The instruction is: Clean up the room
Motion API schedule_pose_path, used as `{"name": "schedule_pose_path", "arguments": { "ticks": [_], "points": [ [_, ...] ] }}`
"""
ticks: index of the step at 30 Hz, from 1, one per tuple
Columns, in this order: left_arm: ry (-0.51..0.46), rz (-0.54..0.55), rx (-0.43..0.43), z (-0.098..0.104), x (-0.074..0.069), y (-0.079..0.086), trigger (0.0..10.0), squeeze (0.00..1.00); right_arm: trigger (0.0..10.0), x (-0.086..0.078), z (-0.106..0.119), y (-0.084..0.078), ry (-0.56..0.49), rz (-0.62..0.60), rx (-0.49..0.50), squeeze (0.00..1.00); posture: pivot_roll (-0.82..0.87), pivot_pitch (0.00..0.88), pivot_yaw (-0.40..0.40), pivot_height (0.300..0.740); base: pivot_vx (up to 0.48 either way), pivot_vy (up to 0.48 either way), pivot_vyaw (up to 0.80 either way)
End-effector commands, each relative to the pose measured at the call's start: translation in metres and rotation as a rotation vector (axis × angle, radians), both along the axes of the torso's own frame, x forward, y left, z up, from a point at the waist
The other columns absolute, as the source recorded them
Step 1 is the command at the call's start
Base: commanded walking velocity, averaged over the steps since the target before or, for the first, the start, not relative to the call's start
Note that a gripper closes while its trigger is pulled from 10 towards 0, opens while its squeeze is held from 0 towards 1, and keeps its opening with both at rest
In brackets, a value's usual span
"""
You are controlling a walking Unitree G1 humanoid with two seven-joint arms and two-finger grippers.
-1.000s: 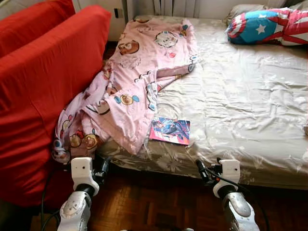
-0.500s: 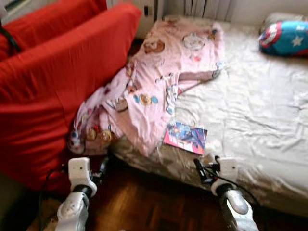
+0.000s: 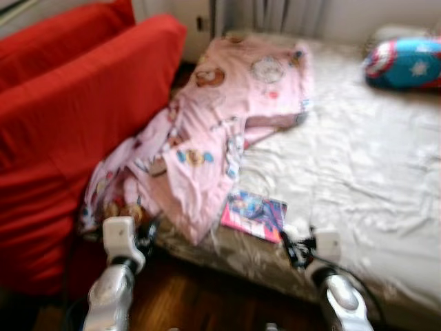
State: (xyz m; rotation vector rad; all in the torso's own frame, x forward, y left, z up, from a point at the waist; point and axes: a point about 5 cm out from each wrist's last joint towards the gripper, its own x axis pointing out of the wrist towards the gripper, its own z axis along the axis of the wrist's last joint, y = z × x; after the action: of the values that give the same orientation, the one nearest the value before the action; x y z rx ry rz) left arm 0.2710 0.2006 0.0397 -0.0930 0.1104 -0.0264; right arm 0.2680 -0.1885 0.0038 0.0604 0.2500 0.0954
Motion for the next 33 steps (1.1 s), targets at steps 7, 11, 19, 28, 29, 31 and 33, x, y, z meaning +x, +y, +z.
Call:
{"name": "schedule_pose_path", "arguments": {
  "ticks": [7, 11, 19, 28, 29, 31, 33],
  "points": [
    [0.012, 0.028, -0.007, -0.003, -0.005, 0.009, 10.0, 0.00, 10.0, 0.000, -0.001, 0.009, -0.003, 0.007, 0.042, 0.00, -0.03, 0.176, -0.032, 0.740, 0.000, 0.000, 0.00],
    [0.004, 0.025, -0.004, -0.002, -0.005, 0.009, 10.0, 0.00, 10.0, 0.000, 0.000, 0.009, -0.010, 0.002, 0.041, 0.00, -0.04, 0.177, -0.030, 0.740, 0.000, 0.000, 0.00],
    [-0.015, -0.012, 0.032, 0.003, -0.003, 0.005, 10.0, 0.00, 10.0, 0.000, 0.001, 0.007, -0.023, -0.025, 0.034, 0.00, -0.03, 0.172, -0.023, 0.740, 0.000, 0.000, 0.00],
    [-0.024, -0.015, 0.038, 0.007, 0.004, 0.006, 10.0, 0.00, 10.0, 0.006, 0.007, 0.006, -0.053, -0.054, 0.042, 0.00, -0.04, 0.121, -0.002, 0.740, 0.000, 0.000, 0.00],
    [-0.028, -0.012, 0.035, 0.008, 0.007, 0.006, 10.0, 0.00, 10.0, 0.008, 0.007, 0.006, -0.052, -0.056, 0.041, 0.00, -0.05, 0.102, -0.002, 0.740, 0.000, 0.000, 0.00],
    [-0.029, -0.010, 0.032, 0.008, 0.009, 0.006, 10.0, 0.00, 10.0, 0.009, 0.009, 0.005, -0.057, -0.061, 0.041, 0.00, -0.04, 0.086, -0.003, 0.740, 0.000, 0.000, 0.00],
    [-0.027, -0.011, 0.031, 0.009, 0.012, 0.005, 10.0, 0.00, 10.0, 0.014, 0.012, 0.004, -0.069, -0.069, 0.042, 0.00, -0.05, 0.071, -0.001, 0.740, 0.000, 0.000, 0.00]
  ]
}}
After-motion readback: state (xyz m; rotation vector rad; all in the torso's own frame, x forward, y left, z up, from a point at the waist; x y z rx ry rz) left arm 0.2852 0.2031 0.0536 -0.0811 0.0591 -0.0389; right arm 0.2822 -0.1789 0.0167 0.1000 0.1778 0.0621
